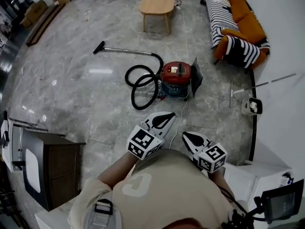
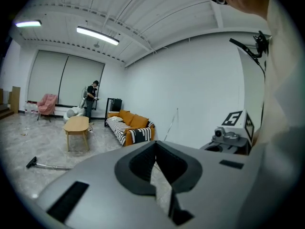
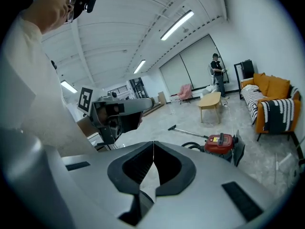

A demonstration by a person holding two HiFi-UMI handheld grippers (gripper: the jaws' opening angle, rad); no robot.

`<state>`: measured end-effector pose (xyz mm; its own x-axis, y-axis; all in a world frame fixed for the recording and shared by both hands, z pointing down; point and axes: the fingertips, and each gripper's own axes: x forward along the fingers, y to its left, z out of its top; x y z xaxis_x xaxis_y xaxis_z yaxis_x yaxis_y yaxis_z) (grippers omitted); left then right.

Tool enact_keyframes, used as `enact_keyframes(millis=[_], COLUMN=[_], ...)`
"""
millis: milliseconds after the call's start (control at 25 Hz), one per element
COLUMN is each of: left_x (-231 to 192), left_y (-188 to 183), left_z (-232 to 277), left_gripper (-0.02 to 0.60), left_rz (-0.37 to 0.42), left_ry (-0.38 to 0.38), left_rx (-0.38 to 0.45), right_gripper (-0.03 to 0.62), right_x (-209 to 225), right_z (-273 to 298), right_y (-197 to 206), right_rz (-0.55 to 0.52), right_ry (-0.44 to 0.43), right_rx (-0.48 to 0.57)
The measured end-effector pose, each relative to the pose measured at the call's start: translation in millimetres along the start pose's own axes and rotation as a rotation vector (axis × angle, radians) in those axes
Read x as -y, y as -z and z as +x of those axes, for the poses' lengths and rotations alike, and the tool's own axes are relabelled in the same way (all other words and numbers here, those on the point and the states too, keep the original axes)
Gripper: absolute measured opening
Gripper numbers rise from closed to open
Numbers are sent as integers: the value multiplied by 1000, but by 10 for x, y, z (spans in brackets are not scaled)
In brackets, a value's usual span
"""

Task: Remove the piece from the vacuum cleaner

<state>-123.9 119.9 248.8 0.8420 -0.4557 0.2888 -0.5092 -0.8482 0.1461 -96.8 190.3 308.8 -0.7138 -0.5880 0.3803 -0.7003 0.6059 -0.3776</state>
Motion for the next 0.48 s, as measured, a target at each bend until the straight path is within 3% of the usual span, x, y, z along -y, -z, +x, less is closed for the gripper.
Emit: enact_keyframes(millis=[240, 480], left_x=[-356, -687], left_y=[-81, -81], left_z=[181, 68], left_gripper=[3, 3], left_rz=[19, 6], left_ry=[103, 129], left_rx=[-2, 13], right_gripper=[3, 3], right_x=[195, 164], right_z=[356, 538], right_y=[-216, -285], right_rz=[41, 39], right_ry=[42, 106], right_rx=[16, 7])
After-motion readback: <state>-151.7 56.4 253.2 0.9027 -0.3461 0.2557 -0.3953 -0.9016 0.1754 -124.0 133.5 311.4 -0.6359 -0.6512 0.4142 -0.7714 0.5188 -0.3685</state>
